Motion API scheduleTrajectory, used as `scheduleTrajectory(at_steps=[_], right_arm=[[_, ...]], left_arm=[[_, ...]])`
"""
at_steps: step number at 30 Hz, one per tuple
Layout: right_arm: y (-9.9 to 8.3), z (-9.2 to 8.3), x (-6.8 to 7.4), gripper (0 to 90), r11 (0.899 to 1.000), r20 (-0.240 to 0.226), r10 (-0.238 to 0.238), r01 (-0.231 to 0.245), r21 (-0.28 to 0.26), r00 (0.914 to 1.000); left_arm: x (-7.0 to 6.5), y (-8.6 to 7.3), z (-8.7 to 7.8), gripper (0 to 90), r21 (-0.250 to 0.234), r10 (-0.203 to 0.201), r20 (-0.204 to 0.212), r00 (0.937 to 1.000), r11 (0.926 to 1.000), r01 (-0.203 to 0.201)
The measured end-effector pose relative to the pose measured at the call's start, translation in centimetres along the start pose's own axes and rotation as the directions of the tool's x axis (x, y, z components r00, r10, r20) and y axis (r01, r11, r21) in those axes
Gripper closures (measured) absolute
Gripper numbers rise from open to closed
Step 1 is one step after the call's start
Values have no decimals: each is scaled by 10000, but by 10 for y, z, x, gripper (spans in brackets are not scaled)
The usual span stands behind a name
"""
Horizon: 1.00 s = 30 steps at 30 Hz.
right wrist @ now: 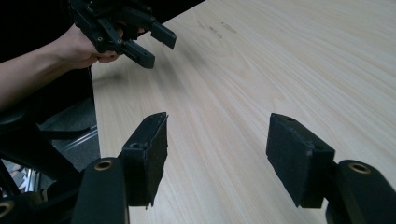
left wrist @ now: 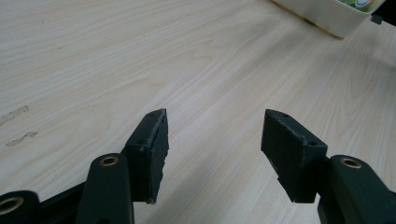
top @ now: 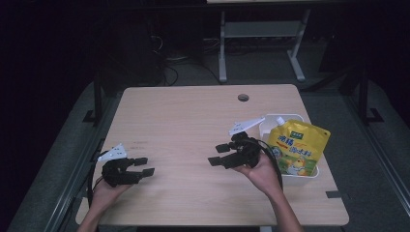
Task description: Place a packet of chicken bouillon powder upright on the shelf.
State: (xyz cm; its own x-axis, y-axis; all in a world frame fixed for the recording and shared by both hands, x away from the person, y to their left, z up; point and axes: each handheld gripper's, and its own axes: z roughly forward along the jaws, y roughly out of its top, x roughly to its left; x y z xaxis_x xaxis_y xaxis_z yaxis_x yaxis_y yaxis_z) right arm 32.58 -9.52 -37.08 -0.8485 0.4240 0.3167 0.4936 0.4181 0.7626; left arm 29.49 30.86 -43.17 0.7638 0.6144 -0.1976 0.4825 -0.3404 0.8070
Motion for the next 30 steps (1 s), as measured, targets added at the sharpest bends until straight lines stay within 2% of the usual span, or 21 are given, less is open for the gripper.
scheduleTrajectory(at_steps=[13,19,30], right_arm=[[3,28,3,329,9997,-391,-18,27,247,9992],[-4,43,4,313,9992,-433,48,-31,395,9990],[-19,56,5,298,9988,-329,87,-71,480,9994]], left_arm=[[-2,1,1,386,22,27,2,10000,10000,-27],[-4,1,2,364,-3,6,50,10000,10000,-6],[-8,2,7,330,162,145,40,9999,9998,-145]])
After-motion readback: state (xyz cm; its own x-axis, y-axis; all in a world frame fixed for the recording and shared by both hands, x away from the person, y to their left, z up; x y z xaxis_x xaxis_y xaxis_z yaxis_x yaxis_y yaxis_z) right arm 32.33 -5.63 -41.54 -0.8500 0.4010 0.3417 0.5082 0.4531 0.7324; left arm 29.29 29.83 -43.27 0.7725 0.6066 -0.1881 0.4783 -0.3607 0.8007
